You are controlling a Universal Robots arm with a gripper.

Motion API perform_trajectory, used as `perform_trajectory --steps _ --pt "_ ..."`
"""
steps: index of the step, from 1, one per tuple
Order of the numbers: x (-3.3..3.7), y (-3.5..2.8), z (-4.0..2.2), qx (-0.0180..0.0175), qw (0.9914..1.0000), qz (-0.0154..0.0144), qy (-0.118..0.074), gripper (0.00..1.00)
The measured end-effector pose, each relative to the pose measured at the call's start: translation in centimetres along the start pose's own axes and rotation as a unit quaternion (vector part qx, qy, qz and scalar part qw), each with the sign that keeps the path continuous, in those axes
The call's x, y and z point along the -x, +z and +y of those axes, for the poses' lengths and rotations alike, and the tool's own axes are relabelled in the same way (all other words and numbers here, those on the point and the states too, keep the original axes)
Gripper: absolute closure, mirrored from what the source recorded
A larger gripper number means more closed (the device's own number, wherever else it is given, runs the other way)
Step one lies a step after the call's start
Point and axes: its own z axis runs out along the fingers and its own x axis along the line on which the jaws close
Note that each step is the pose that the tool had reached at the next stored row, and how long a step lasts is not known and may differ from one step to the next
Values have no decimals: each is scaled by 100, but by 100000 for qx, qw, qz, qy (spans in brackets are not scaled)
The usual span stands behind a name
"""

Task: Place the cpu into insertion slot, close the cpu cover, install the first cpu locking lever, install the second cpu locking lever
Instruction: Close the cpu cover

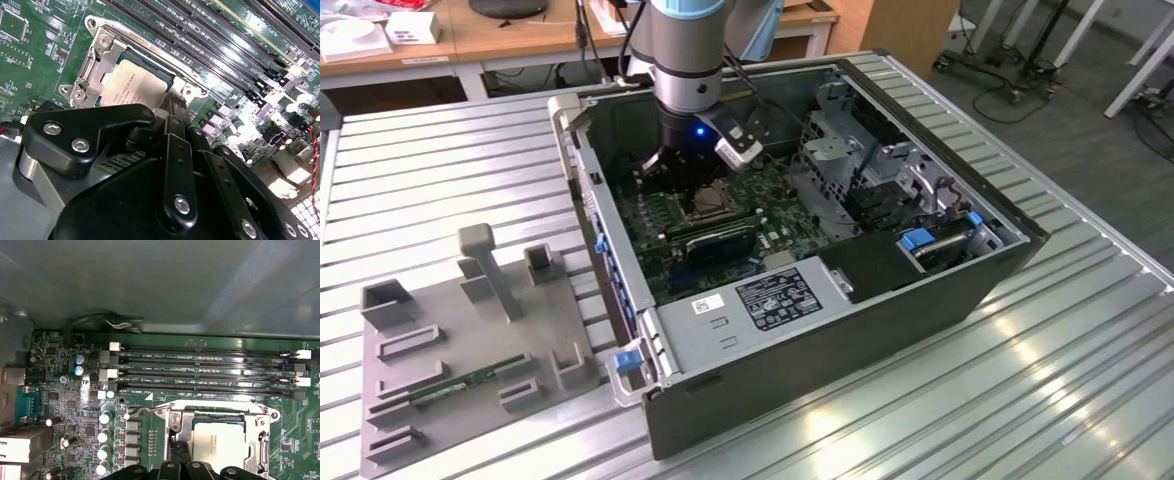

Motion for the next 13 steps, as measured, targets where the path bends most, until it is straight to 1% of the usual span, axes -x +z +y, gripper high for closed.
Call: perform_trajectory --steps 13 --pt "-2 -1 -2 -18 100000 12 1 89"
